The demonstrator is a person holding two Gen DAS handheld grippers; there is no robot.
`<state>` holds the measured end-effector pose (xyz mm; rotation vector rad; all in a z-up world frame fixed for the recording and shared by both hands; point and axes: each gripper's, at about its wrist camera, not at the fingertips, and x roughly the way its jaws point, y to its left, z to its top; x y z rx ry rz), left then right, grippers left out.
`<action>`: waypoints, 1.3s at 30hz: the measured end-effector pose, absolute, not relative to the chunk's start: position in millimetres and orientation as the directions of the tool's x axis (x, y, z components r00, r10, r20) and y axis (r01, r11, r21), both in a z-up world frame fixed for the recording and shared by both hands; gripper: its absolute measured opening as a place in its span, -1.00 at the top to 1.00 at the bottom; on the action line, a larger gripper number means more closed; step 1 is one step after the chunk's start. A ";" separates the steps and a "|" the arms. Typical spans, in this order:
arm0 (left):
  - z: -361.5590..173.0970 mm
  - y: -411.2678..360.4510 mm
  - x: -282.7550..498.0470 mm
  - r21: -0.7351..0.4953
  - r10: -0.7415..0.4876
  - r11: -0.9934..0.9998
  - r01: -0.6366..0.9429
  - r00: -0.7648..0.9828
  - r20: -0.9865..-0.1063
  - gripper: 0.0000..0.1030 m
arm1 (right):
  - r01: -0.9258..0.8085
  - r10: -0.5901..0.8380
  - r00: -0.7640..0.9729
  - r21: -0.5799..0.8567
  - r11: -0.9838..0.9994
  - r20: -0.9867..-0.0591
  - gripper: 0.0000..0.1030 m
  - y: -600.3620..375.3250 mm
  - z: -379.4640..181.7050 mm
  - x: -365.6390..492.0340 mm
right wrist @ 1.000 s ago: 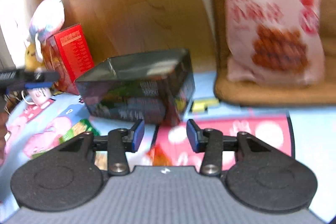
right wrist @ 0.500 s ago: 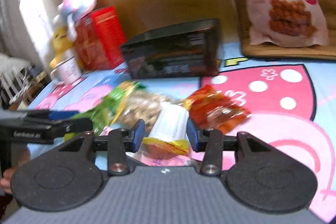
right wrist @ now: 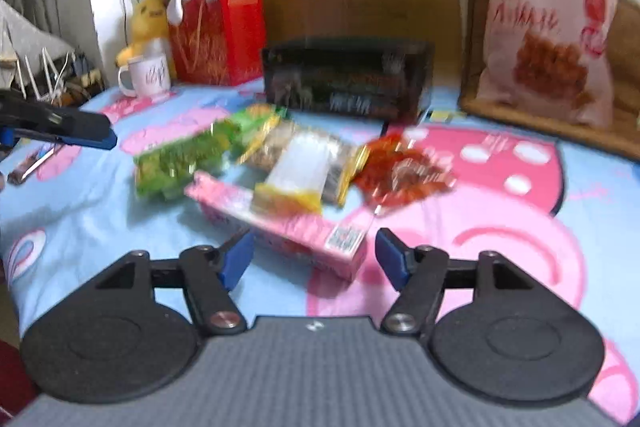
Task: Organize snacks
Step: 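Move the left gripper back to the pink UHA candy box, then grasp the pink candy box with the left gripper, then lower the pink candy box into the tin box and release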
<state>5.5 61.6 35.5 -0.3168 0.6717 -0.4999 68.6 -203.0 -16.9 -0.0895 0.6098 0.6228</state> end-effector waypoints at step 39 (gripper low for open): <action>72.6 28.6 41.9 -0.234 -0.402 0.916 0.327 0.744 -0.534 -0.10 | -0.605 0.565 0.716 0.039 0.795 -0.411 0.31 -175.4 28.4 53.7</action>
